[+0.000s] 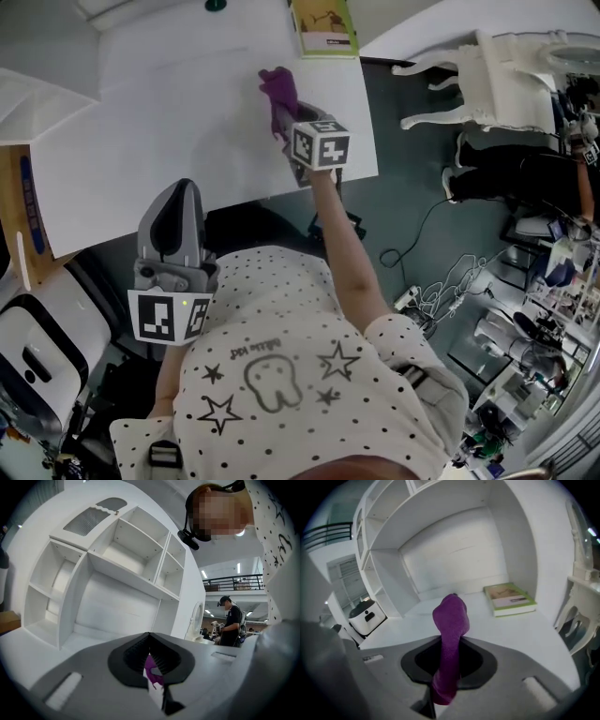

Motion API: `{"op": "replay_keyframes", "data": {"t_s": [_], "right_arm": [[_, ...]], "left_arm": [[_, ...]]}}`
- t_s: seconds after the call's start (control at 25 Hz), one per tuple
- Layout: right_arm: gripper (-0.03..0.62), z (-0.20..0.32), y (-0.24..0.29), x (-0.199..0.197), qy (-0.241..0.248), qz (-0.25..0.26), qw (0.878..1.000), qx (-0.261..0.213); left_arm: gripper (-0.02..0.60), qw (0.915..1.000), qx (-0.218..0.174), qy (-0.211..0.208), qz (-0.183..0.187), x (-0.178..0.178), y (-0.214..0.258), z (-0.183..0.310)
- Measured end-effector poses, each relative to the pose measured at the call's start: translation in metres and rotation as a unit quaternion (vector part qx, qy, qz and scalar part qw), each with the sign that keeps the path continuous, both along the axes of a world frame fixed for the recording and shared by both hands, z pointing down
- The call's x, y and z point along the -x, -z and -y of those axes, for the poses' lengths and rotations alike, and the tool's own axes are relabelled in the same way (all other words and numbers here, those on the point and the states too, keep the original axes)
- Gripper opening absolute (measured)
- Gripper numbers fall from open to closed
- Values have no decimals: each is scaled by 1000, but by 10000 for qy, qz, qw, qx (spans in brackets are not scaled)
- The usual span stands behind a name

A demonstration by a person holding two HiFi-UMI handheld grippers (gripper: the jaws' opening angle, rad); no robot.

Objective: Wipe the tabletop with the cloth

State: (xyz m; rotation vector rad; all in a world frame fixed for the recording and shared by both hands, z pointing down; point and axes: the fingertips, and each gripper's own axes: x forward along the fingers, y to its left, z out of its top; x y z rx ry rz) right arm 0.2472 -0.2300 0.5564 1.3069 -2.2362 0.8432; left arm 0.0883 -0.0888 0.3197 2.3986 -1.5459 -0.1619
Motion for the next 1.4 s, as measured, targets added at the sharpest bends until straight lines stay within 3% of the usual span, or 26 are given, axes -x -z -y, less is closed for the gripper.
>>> {"op": "replay_keyframes", "data": {"t_s": [0.24, 0.52, 0.88, 1.4], "right_arm": [[64, -26, -10, 113, 653, 133, 9973, 300], [64, -44, -39, 188, 936, -17, 9934, 666], [64, -45, -71, 196, 527, -314, 9954, 733], [64, -47, -72, 196, 677, -551, 9952, 452]], "left_arm": [[-5, 9999, 6, 122, -49, 33, 6, -17], [-5, 9989, 23, 466, 15, 96, 4, -38], [-5, 9993, -81, 375, 19, 135, 3, -54], [-5, 9993, -23, 357, -47, 142, 1, -65]]}}
